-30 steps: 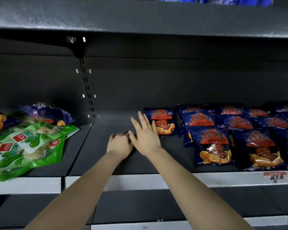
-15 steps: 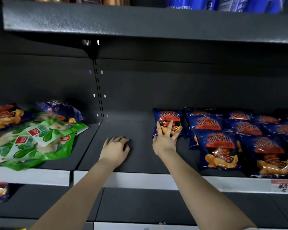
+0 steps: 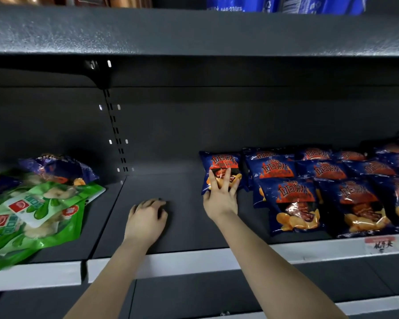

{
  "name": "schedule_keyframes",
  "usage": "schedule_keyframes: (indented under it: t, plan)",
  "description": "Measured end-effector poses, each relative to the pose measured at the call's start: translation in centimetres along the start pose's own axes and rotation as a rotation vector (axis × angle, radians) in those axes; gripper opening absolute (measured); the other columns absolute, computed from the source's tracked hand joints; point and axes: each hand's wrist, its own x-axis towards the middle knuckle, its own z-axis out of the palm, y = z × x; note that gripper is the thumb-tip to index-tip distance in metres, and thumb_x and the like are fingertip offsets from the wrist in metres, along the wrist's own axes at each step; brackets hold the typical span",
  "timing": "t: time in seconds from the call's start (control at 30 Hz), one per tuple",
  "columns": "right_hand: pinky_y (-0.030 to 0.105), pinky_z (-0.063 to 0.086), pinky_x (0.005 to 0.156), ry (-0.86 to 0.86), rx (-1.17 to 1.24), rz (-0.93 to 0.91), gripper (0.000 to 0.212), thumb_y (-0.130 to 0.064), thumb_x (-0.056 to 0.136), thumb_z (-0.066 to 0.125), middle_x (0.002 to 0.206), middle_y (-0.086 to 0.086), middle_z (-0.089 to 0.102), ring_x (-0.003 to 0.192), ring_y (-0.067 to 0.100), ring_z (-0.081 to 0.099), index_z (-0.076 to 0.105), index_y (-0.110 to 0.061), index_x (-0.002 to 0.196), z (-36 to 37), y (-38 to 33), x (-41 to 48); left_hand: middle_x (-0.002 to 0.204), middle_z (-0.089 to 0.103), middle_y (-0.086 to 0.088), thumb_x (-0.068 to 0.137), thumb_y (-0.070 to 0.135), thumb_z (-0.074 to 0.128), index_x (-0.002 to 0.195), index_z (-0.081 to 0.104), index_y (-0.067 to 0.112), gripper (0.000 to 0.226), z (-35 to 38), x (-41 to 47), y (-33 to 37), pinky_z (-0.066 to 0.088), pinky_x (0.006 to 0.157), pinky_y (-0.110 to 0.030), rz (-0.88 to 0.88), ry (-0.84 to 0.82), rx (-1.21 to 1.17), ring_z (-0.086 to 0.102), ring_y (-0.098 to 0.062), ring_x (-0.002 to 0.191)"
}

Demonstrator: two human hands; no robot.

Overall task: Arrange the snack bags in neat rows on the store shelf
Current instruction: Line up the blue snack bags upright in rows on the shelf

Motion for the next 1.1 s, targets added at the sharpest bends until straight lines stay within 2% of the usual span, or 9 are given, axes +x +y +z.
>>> schedule_keyframes:
  t: [0.13,0.3,0.43,0.67,0.8,0.93,1.03,1.1]
  plan:
    - [0.051,0.013,0.115,0.031,-0.001,0.002,0.064,-0.031,0.096,0.036,0.157,0.006,-0.021,0.140,0.045,-0.017,0.003,-0.042,0.149,-0.2,0.0,-0.3,0.134,0.054,0.005,0.091,0.024,0.046,0.123,0.058,0.025,0.034,0.0,0.1,0.1,0.026,0.111,-0.034,-0.023,0.010,-0.026,0.045,-0.019,0.125]
    - [0.057,0.006,0.114,0.092,-0.070,-0.014,0.061,-0.033,0.096,0.037,0.159,0.006,-0.011,0.142,0.046,-0.011,0.007,-0.038,0.150,-0.6,-0.4,-0.8,0.132,0.054,0.003,0.091,0.025,0.047,0.122,0.058,0.025,0.033,0.1,0.1,0.1,0.028,0.108,-0.034,-0.035,0.010,-0.031,0.046,-0.022,0.122]
    - [0.060,0.000,0.113,0.160,-0.122,-0.133,0.057,-0.033,0.097,0.037,0.160,0.006,-0.003,0.144,0.041,-0.005,0.016,-0.034,0.150,-1.3,-1.5,-0.9,0.133,0.053,0.003,0.092,0.026,0.045,0.123,0.056,0.025,0.034,-0.3,0.2,0.4,0.026,0.109,-0.033,-0.041,-0.009,-0.038,0.045,-0.022,0.123]
    - [0.057,0.006,0.115,0.136,-0.012,-0.275,0.055,-0.038,0.098,0.036,0.159,0.003,-0.008,0.145,0.035,-0.002,0.016,-0.035,0.149,-1.8,-6.9,-0.3,0.138,0.046,0.003,0.095,0.028,0.040,0.131,0.049,0.024,0.037,-2.9,0.3,0.1,0.020,0.114,-0.036,0.048,-0.036,-0.034,0.046,-0.021,0.125]
    - [0.056,0.006,0.114,0.082,-0.016,-0.397,0.054,-0.039,0.099,0.035,0.159,0.003,-0.008,0.145,0.033,-0.002,0.019,-0.033,0.149,0.2,-10.4,-0.9,0.140,0.045,0.003,0.095,0.030,0.041,0.131,0.048,0.024,0.038,-5.1,-0.1,-2.8,0.020,0.114,-0.036,0.048,0.020,0.035,0.044,-0.021,0.127]
    - [0.056,0.008,0.115,0.034,0.020,-0.487,0.052,-0.040,0.099,0.035,0.159,0.002,-0.008,0.146,0.032,0.000,0.022,-0.032,0.148,2.6,-14.9,-1.4,0.134,0.051,0.001,0.092,0.030,0.046,0.126,0.054,0.023,0.035,-7.4,-1.2,-7.8,0.026,0.108,-0.035,-0.044,0.079,0.084,0.047,-0.025,0.124]
    - [0.055,0.011,0.115,0.036,0.060,-0.563,0.050,-0.039,0.098,0.037,0.160,0.002,-0.002,0.145,0.031,0.005,0.028,-0.030,0.147,4.0,-18.5,-1.8,0.136,0.049,-0.002,0.093,0.031,0.044,0.129,0.050,0.022,0.038,-9.1,-2.2,-11.4,0.027,0.109,-0.037,-0.120,0.112,0.138,0.043,-0.027,0.125]
    - [0.055,0.012,0.114,0.040,0.097,-0.610,0.051,-0.038,0.098,0.039,0.159,0.004,0.002,0.145,0.032,0.008,0.029,-0.028,0.147,4.7,-20.8,-2.2,0.144,0.041,-0.005,0.094,0.035,0.042,0.137,0.041,0.020,0.045,-9.9,-3.0,-13.5,0.020,0.113,-0.039,-0.181,0.123,0.204,0.034,-0.028,0.133]
